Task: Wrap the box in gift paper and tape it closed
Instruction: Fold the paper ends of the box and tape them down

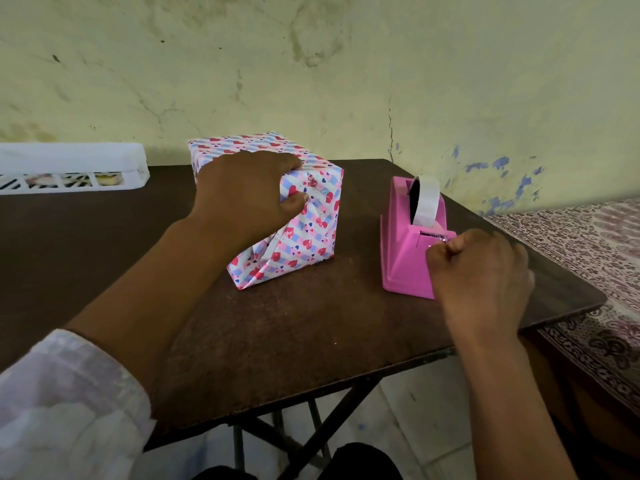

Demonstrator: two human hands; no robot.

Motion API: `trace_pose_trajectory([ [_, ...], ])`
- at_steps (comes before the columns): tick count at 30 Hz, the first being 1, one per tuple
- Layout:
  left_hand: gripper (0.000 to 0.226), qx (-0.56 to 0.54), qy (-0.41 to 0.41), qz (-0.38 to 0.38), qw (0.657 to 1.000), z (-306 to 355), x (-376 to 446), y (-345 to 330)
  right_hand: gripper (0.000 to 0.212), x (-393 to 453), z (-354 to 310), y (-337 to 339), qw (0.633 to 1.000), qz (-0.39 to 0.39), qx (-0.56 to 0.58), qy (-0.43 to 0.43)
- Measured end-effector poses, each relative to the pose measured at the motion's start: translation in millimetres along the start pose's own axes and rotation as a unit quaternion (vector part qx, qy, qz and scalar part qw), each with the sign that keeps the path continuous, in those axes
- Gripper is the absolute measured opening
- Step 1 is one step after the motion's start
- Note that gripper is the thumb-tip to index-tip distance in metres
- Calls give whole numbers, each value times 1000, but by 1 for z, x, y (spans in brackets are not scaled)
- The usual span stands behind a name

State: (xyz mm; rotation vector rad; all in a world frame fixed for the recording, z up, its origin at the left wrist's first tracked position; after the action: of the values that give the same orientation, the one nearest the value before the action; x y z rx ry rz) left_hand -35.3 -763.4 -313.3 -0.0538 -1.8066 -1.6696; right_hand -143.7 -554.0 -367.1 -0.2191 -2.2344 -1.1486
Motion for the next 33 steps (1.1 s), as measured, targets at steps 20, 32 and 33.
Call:
trace_pose_trajectory([
  [20, 43, -11, -114, 130, 985, -46, -48, 18, 118, 9, -129, -39, 835, -235, 349, 355],
  [32, 39, -127, 42, 80, 988, -37, -117, -23, 100, 2, -123, -63, 792, -132, 489, 340],
  [33, 41, -121, 53, 87, 987, -36, -117, -24, 101, 2, -122, -63, 790, -128, 493, 340],
])
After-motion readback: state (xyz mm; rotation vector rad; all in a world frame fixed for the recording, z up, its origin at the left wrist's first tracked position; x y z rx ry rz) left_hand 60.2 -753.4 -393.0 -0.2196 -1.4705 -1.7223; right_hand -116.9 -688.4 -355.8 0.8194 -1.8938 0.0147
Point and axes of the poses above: each hand's wrist, its own x-axis towards the middle knuckle, its own y-axis out of the back of the hand, z = x × y, the point moved 2 cm from there along x, towards the middle knuckle, and after that the axes turned 3 degrees about -y, right-handed, at the moved point
